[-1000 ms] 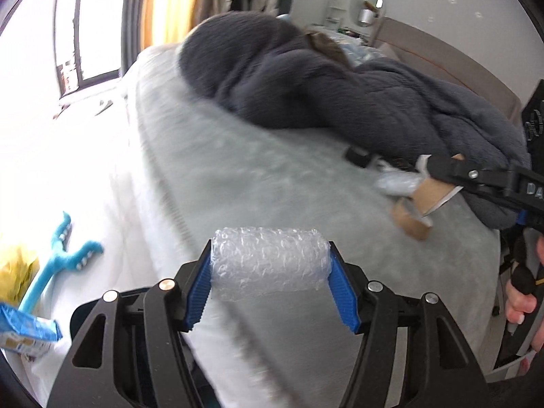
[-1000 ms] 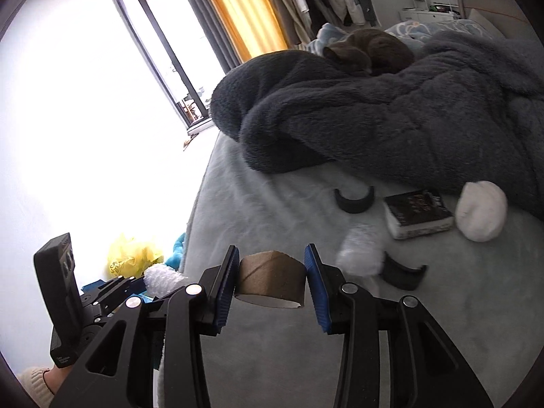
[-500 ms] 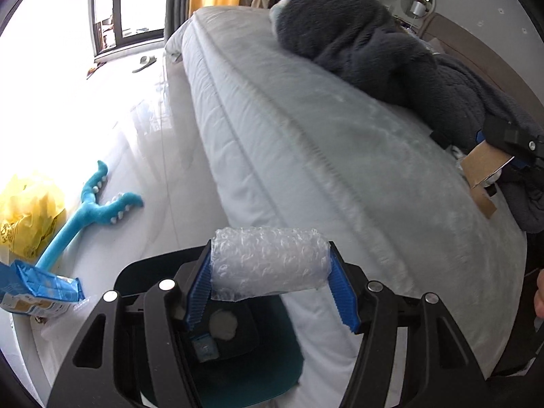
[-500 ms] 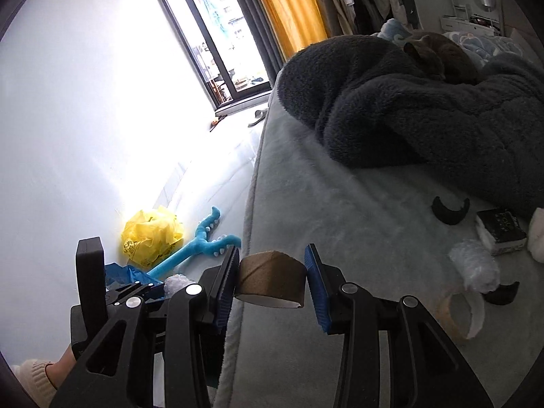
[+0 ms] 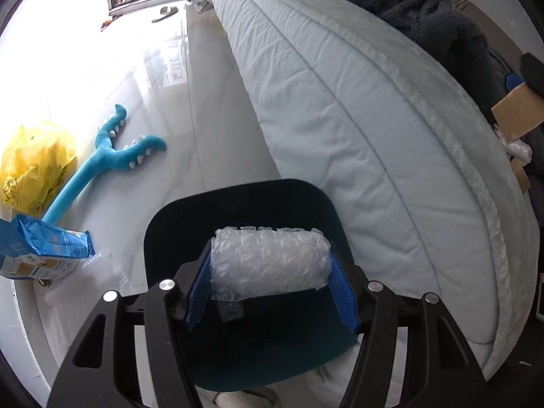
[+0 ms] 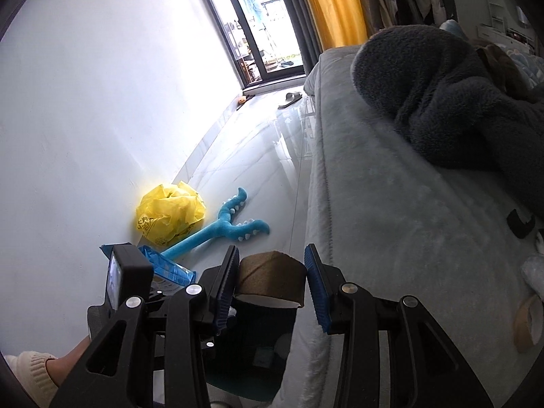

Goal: Collect trash
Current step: 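Open the left tool to drop the bubble wrap into the bin, then open the right tool dropping the cardboard tube into the bin while the left tool returns to the bed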

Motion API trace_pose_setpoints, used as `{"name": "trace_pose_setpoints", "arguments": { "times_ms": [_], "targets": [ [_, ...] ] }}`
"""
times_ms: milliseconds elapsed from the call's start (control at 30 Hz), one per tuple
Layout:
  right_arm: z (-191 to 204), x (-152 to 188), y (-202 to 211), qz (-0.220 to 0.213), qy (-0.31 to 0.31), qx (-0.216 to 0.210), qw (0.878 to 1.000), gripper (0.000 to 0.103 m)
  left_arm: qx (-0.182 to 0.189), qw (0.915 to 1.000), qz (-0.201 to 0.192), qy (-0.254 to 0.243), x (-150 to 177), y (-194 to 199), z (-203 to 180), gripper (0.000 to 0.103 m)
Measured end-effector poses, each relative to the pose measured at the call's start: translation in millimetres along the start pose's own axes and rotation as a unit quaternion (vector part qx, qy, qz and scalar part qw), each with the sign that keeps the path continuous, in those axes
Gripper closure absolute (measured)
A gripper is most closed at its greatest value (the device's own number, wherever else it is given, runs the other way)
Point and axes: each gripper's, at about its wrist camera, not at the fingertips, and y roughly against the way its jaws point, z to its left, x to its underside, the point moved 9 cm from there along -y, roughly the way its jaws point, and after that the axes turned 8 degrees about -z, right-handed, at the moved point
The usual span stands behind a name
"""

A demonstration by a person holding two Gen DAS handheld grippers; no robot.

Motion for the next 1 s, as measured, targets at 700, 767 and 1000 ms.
{"name": "trace_pose_setpoints", "arguments": {
  "times_ms": [700,767,1000],
  "targets": [
    [63,41,-71,0.074,0.042,-0.012,0.996,0.063,0.013,0.9983,0.039,0.041,28,17,56,0.021],
    [66,48,-80,0.083,0.044,-0.008,0.995,0.063,0.014,0.9987,0.022,0.044,22,24,62,0.021],
    [66,82,-108,0.132,0.048,0.008,0.990,0.063,0.006,0.9971,-0.047,0.059,-2,53,86,0.020]
  ]
}}
